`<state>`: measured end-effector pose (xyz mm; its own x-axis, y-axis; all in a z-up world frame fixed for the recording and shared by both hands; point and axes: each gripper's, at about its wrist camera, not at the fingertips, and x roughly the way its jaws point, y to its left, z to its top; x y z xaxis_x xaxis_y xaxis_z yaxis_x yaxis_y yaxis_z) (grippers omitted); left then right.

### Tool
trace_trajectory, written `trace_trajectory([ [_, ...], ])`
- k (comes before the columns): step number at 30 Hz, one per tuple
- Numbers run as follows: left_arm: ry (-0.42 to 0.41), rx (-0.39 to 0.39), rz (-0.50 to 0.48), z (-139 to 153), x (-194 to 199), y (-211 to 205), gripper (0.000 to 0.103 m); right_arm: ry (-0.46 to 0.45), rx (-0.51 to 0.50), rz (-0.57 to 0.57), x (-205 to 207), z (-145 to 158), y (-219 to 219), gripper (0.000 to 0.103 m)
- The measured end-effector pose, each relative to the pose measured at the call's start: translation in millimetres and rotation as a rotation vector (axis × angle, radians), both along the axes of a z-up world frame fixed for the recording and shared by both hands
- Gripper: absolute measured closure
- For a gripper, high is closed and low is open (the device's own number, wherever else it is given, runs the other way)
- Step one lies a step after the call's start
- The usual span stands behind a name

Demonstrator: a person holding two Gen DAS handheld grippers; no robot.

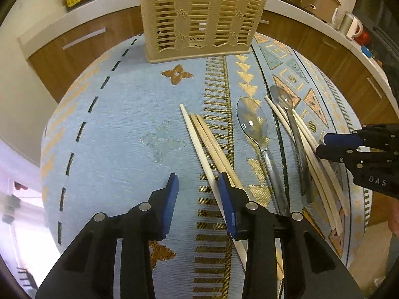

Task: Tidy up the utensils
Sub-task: 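Grasp wooden chopsticks with the right tool while the left tool grasps a chopstick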

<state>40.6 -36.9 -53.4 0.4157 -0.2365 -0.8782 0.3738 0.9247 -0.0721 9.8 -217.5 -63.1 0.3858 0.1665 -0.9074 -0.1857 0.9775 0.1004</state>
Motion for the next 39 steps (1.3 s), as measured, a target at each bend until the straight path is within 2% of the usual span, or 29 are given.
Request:
trace_trajectory([
  [2, 0.010, 0.008, -0.014, 0.5, 0.2, -2.3, 0.068, 0.029, 0.043, 0.005, 1.5, -3.5, -3.8, 0.079],
  [6, 0.006, 0.045, -0.011, 0.7, 0.8, -10.4, 0.069, 0.025, -0.012, 0.018, 1.0, -2.9, 4.6, 0.079],
  [10, 0.000, 0.067, -0.039, 2.2, -2.6, -16.3, 0.079, 0.043, -0.072, 0.043, 4.5, -2.9, 18.3, 0.080],
  [11, 0.005, 0.059, -0.044, 2.2, -2.9, -15.9, 0.091, 0.054, -0.071, 0.048, 6.8, -2.9, 19.0, 0.090],
  [12, 0.017, 0.051, -0.043, 0.5, -2.5, -13.5, 0.095, 0.061, -0.068, 0.049, 8.9, -3.0, 17.8, 0.092],
  [22, 0.040, 0.015, -0.052, -1.8, 3.1, -4.8, 0.096, 0.058, -0.046, -0.021, 6.4, -1.7, -11.8, 0.093],
  [26, 0.041, 0.039, -0.059, -1.6, 3.2, -7.9, 0.094, 0.075, -0.029, -0.026, 5.2, -3.9, -14.5, 0.092],
  [29, 0.068, 0.015, -0.065, -1.4, 6.0, -9.6, 0.085, 0.101, 0.001, -0.027, 13.8, -8.7, -18.6, 0.091],
  [32, 0.060, 0.035, -0.071, -2.1, 5.5, -13.6, 0.085, 0.116, 0.001, -0.001, 20.2, -8.2, -18.0, 0.091],
  [35, 0.036, 0.061, -0.087, -2.9, 2.2, -19.9, 0.085, 0.140, 0.023, 0.002, 28.5, -8.7, -22.0, 0.091],
  [36, 0.024, 0.068, -0.085, -2.8, 0.8, -19.1, 0.088, 0.150, 0.033, 0.001, 32.4, -8.1, -25.3, 0.092],
  [37, 0.015, 0.081, -0.076, -2.7, 0.3, -18.2, 0.097, 0.156, 0.040, -0.001, 34.4, -7.5, -28.3, 0.093],
  [39, 0.007, 0.076, -0.065, -2.7, 0.1, -16.5, 0.098, 0.155, 0.053, 0.001, 36.1, -6.7, -32.4, 0.093],
])
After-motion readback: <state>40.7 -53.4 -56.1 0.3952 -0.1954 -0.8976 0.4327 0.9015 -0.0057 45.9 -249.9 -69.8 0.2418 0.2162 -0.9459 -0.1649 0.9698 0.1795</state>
